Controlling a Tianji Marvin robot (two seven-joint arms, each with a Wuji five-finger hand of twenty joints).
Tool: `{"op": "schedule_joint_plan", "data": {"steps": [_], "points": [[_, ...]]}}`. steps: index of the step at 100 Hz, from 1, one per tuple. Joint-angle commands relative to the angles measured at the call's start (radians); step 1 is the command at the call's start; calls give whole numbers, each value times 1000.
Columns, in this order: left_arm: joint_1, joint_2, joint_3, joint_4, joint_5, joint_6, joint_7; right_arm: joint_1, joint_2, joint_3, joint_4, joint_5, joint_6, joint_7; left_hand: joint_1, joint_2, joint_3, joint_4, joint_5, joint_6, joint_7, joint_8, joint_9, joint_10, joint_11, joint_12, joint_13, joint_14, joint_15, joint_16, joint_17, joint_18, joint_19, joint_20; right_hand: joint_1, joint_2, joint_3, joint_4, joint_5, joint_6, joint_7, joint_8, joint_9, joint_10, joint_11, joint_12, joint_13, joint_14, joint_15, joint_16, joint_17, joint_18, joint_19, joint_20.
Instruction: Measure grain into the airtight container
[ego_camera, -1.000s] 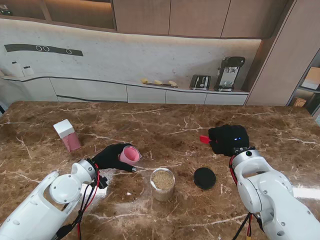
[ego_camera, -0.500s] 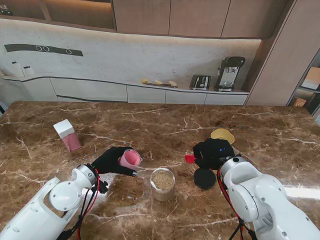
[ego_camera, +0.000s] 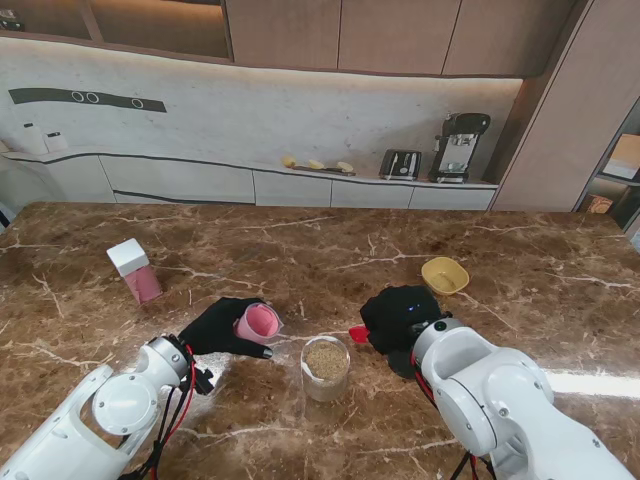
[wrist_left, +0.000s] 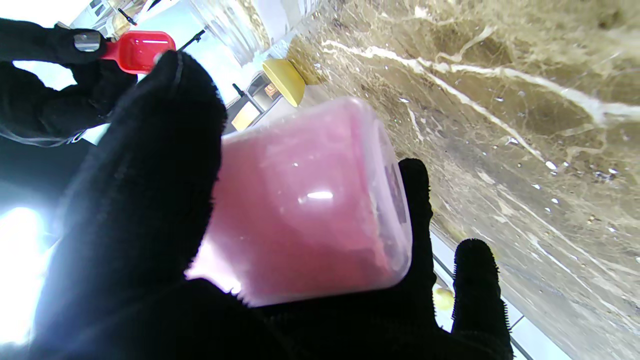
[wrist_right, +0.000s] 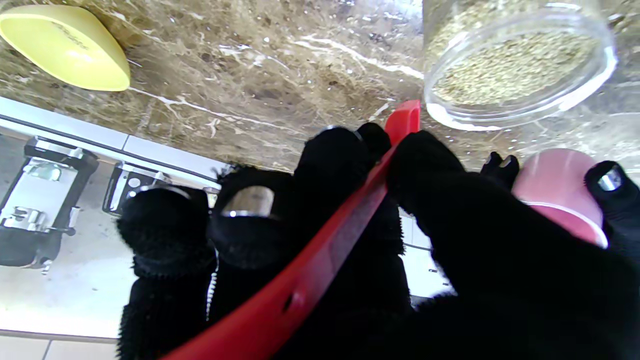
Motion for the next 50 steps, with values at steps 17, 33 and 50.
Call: {"op": "schedule_joint_plan", "data": {"steps": [17, 33, 50], "points": [[19, 1, -10, -9, 10, -18, 9, 36, -1, -59, -27, -11, 28, 84, 131, 222, 175, -9, 211, -125, 138, -10, 93, -33, 107, 19, -2, 9, 10, -3, -20, 11, 20, -11, 54, -26, 90, 55, 33, -34, 64, 5, 77, -8, 49, 26, 46, -49, 81, 45, 65, 14, 65, 29], [18, 1, -8, 0, 13, -30, 15, 71, -1, -115, -24, -21, 71, 126, 130, 221, 176, -9, 212, -127, 140, -9, 94, -33, 109, 19, -1, 9, 10, -4, -21, 10, 18, -12, 37, -82, 155, 67, 56, -18, 81, -12, 88, -7, 78, 14, 46, -51, 109, 54, 104, 25, 66, 23], [19, -1, -5, 5, 7, -36, 22, 119, 0, -169, -6, -15, 127, 183, 127, 220, 178, -9, 212, -128, 140, -9, 95, -34, 110, 19, 0, 9, 9, -4, -21, 11, 16, -12, 33, -109, 188, 77, 67, -4, 91, -19, 93, -7, 107, 3, 47, -49, 132, 61, 123, 39, 70, 22]]}}
